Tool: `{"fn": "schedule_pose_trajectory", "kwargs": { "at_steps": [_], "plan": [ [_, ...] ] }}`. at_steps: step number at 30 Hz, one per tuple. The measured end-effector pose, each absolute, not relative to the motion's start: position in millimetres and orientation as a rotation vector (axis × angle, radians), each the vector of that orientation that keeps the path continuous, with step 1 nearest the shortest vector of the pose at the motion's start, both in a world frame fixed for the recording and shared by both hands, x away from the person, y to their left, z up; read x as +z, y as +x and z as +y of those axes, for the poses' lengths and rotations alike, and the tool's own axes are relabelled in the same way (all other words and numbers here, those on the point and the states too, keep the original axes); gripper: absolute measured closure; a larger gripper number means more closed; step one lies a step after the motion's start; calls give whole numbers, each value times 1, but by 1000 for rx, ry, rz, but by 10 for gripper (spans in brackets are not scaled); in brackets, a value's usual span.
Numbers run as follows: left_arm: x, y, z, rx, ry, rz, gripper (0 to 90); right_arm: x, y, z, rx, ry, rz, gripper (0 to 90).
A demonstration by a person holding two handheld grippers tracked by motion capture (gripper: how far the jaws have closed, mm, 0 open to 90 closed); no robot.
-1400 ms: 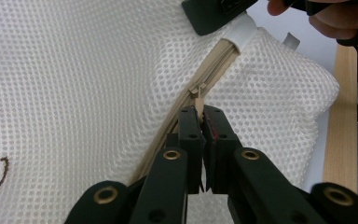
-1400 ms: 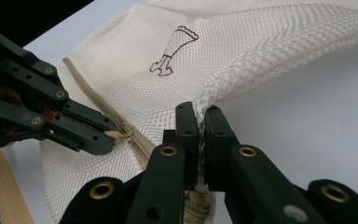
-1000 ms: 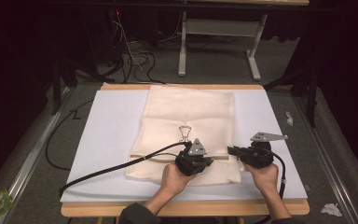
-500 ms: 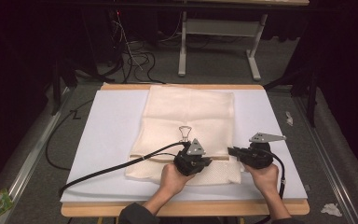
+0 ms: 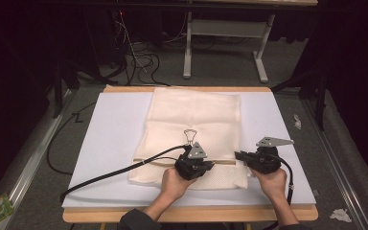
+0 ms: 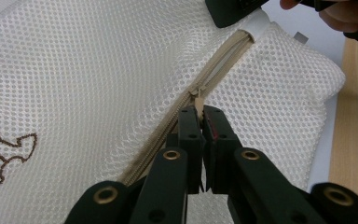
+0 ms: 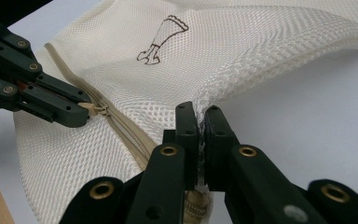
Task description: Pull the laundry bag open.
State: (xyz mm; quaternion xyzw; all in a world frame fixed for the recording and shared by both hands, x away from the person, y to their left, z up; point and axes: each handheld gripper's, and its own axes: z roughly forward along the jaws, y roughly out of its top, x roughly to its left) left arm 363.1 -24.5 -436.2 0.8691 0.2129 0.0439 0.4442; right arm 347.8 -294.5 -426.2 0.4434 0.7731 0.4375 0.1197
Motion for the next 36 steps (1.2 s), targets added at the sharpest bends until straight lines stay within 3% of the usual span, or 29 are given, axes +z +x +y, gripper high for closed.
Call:
{"fn": "schedule_pose_trajectory", "kwargs": {
  "at_steps": [36],
  "plan": [
    [-437, 364, 5, 151, 2135, 596, 869, -431, 348, -294, 1222, 1310, 2260, 880]
  ]
}}
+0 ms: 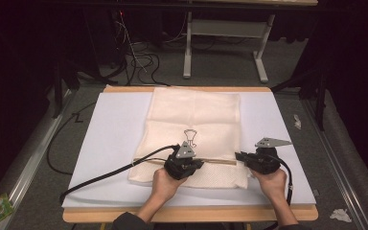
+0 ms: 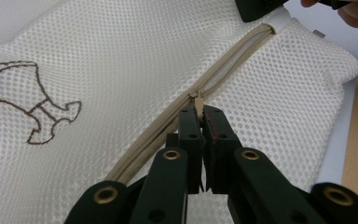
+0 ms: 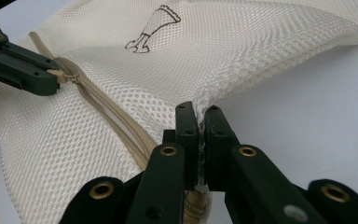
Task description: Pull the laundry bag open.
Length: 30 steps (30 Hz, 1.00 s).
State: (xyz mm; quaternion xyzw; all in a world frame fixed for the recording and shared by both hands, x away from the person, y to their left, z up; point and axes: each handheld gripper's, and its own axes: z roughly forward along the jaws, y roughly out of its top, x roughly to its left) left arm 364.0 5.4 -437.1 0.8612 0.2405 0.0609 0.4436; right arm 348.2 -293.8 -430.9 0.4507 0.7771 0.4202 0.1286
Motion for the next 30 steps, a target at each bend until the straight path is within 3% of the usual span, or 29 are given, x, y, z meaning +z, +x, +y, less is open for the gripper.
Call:
{"fn": "schedule_pose_trajectory", "kwargs": {
  "at_steps": [30],
  "plan": [
    [-433, 361, 32, 186, 2079, 639, 869, -434, 349, -296, 1220, 1320, 2261, 880]
  ]
}}
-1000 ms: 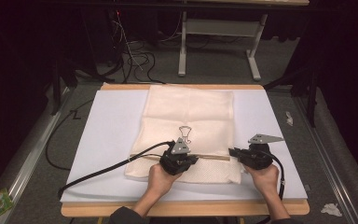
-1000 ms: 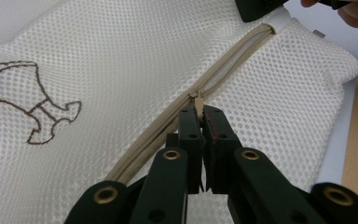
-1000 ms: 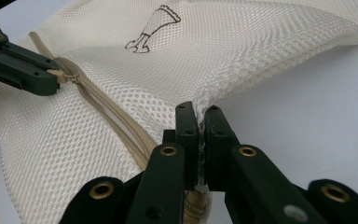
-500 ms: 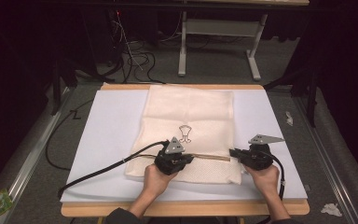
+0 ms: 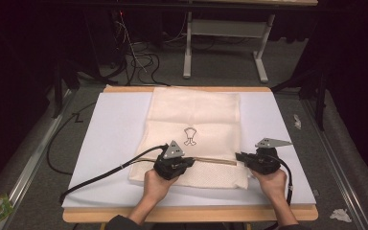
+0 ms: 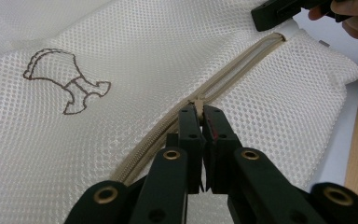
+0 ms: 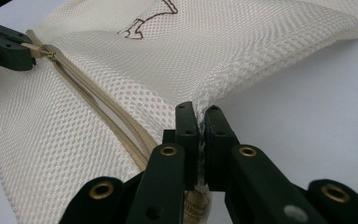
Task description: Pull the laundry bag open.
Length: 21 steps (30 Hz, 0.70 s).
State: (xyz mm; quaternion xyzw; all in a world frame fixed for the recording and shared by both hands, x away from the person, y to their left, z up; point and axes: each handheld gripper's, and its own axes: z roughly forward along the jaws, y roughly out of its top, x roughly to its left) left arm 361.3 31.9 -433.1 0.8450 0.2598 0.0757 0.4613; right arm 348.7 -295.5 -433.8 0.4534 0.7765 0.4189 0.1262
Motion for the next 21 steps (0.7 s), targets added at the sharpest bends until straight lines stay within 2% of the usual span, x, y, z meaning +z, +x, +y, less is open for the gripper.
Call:
{"fn": "schedule_pose_trajectory", "kwargs": {
  "at_steps": [21],
  "plan": [
    [-429, 359, 42, 202, 2058, 649, 870, -435, 349, -296, 1215, 1324, 2266, 880]
  ]
}}
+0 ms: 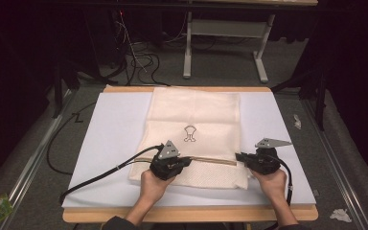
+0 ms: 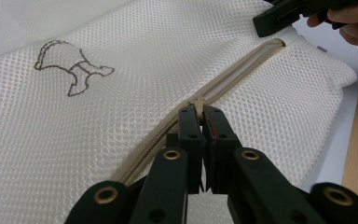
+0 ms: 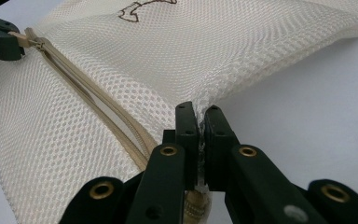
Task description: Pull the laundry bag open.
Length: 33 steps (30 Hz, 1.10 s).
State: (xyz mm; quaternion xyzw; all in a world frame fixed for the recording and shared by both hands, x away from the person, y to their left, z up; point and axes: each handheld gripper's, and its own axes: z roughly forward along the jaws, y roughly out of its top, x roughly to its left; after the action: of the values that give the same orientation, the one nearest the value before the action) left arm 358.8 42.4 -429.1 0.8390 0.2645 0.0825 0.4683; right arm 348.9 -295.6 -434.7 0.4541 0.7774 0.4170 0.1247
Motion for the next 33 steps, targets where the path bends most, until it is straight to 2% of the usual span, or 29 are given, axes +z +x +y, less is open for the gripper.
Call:
{"fn": "schedule_pose_trajectory", "kwargs": {
  "at_steps": [33],
  "plan": [
    [-425, 354, 70, 283, 2038, 704, 870, -431, 356, -292, 1188, 1323, 2263, 880]
  ]
}}
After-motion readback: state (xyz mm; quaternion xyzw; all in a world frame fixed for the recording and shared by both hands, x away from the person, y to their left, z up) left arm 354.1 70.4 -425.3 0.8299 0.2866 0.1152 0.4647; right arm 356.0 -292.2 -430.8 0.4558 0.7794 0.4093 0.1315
